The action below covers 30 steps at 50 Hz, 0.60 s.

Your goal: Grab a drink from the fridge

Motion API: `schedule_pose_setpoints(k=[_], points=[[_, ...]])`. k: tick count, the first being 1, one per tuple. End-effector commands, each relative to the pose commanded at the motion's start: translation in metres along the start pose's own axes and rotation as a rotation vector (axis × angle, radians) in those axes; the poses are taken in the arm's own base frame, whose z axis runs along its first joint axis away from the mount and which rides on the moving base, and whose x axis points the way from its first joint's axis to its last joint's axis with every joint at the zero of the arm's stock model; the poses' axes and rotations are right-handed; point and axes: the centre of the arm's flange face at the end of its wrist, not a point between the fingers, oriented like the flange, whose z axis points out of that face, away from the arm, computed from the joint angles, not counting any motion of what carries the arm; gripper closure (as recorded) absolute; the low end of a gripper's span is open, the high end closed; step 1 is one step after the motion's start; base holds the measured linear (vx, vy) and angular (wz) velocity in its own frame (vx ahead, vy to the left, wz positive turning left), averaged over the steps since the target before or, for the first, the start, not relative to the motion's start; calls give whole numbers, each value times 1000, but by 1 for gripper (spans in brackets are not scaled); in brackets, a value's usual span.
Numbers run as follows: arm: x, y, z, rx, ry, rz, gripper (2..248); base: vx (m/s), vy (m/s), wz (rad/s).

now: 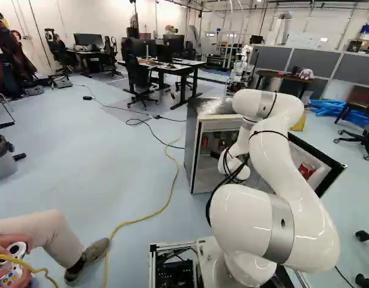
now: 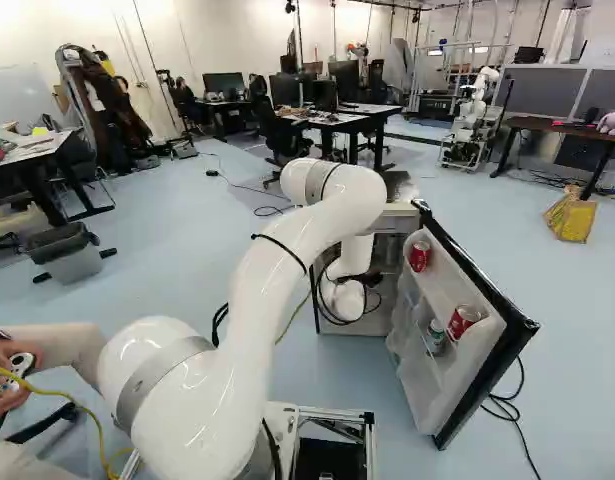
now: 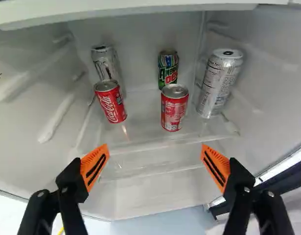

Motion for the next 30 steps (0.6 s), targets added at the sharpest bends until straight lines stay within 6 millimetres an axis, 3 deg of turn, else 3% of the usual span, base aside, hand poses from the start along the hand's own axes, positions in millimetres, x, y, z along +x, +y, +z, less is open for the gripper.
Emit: schedule_pose_setpoints(k=[30], points=[[5,2,23,-24,84,-5,3,0,0,0]])
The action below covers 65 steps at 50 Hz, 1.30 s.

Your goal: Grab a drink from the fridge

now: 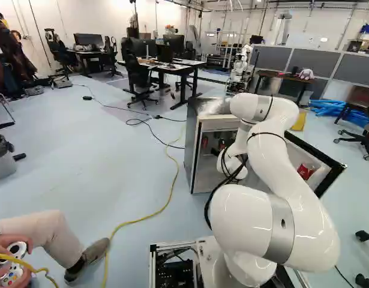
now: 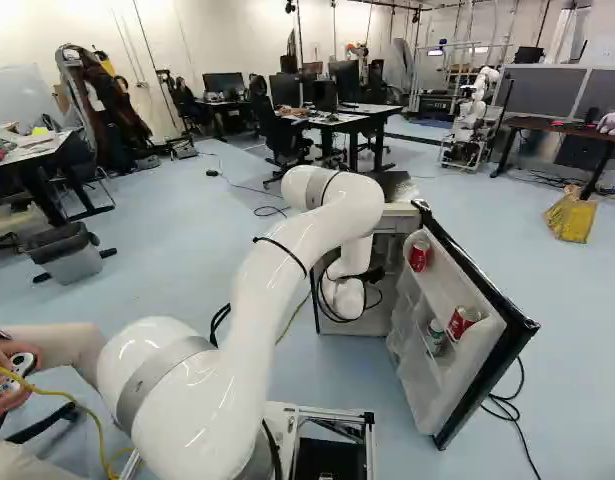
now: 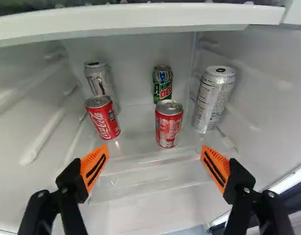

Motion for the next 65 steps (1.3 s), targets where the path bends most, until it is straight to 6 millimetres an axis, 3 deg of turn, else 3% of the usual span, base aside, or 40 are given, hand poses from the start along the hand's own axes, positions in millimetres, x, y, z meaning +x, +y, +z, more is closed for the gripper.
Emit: schedule_pose_setpoints(k=[65], points=[[0,4,50,-19,81,-20,3,0,0,0]])
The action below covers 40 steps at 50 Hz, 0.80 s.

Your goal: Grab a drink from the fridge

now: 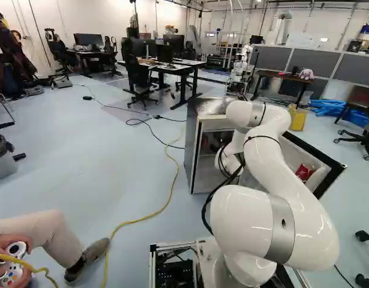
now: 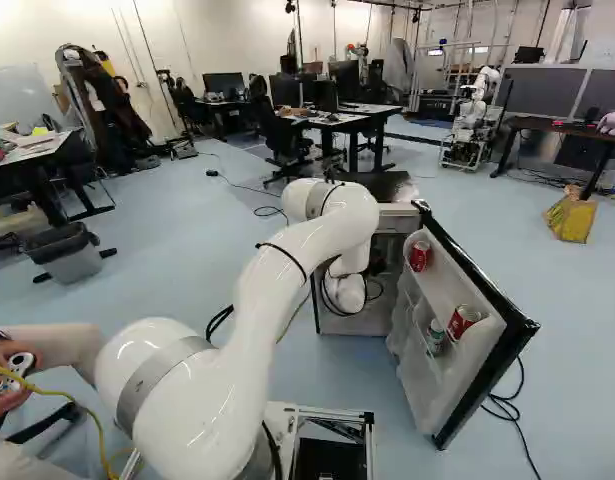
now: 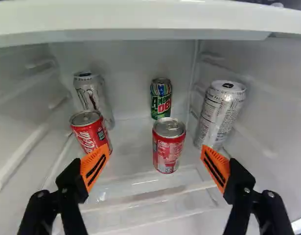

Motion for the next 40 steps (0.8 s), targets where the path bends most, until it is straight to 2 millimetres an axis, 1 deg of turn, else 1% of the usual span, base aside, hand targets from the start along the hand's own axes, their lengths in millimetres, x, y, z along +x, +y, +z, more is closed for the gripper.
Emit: schedule_pose_setpoints(k=[12,33,34,38,39,40], points=[[-2,3,6,-13,3,1,3,0,0,0],[-2,3,7,-15,2,1,5,0,0,0],[-2,3,7,-15,2,1,19,0,0,0],[-2,3,7,-15,2,1,19,0,0,0],[-2,3,7,-15,2,1,31,0,0,0],[-2,3,7,-15,2,1,31,0,0,0]])
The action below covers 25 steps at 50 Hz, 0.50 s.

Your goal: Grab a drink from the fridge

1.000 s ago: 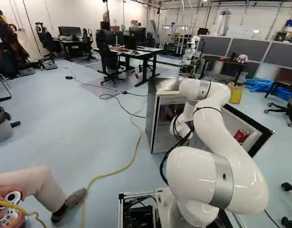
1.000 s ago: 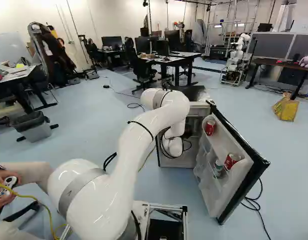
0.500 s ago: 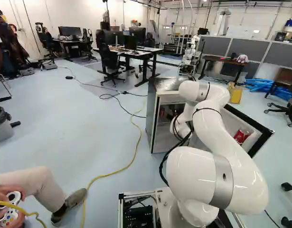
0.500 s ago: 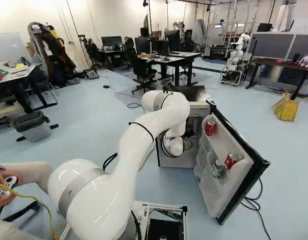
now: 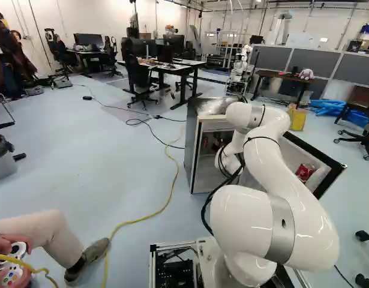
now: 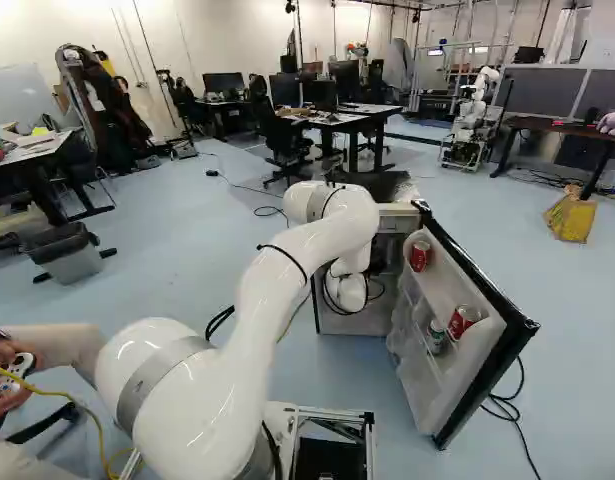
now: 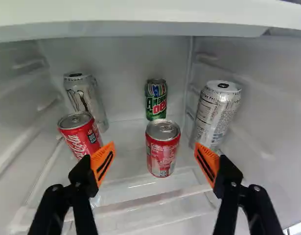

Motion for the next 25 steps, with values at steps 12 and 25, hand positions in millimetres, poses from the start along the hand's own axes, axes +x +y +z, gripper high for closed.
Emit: schedule_pose_setpoints(k=[12,25], points=[[0,0,0,0,0,0,55,0,0,0],[0,0,0,0,0,0,77,0,0,0]])
